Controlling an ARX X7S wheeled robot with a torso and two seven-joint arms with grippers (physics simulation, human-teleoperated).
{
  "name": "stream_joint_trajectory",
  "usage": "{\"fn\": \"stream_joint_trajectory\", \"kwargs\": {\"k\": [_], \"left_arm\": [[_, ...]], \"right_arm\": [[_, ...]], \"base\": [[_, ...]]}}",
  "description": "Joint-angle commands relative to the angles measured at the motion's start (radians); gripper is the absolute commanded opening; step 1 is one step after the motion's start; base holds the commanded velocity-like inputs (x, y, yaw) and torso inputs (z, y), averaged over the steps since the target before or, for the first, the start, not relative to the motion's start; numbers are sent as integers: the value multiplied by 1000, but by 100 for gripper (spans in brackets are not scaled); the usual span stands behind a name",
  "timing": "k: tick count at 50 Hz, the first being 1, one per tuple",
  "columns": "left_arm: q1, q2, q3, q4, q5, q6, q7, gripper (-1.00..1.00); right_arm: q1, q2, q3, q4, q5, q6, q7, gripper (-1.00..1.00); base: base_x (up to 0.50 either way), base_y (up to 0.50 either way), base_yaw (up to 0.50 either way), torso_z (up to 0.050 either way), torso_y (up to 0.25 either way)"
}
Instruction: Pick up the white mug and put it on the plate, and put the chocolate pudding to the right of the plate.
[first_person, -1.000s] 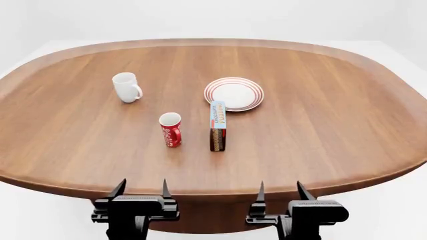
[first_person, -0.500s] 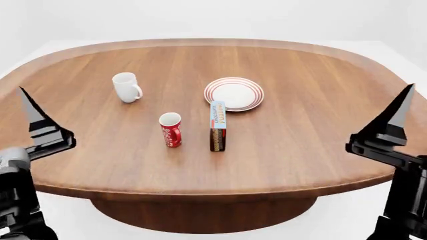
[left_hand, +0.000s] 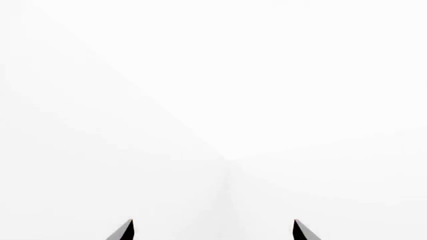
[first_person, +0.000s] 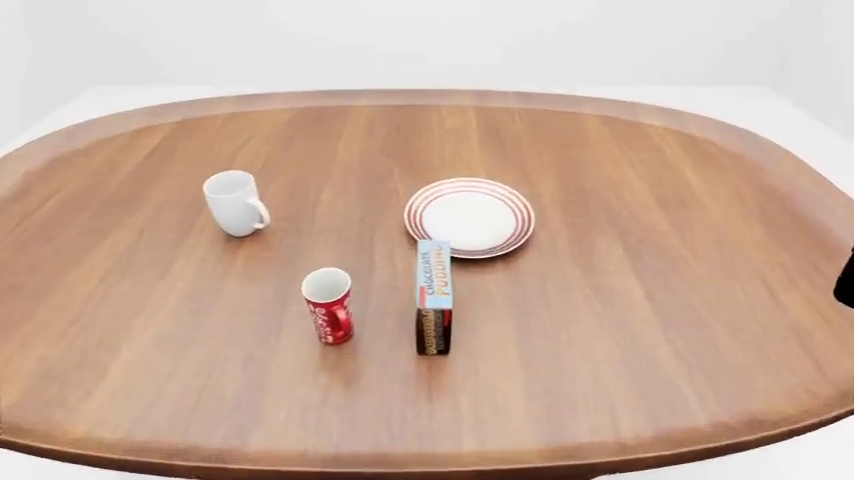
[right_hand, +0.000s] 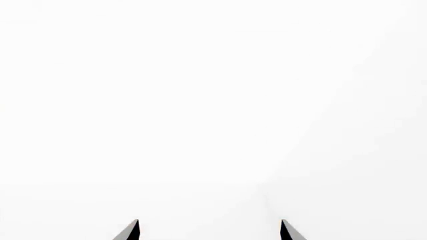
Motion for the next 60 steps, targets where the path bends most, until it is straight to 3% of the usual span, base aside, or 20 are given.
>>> {"fn": "stream_joint_trajectory", "kwargs": {"k": [1, 60], "left_arm": [[10, 8, -36, 16, 7, 5, 18, 100], [14, -15, -9, 26, -8, -23, 4, 100]], "right_arm": [[-7, -4, 3, -23, -2, -13, -37, 100], [-38, 34, -77, -21, -17, -39, -52, 100]], "base": [[500, -27, 0, 0, 0], [500, -16, 0, 0, 1]]}}
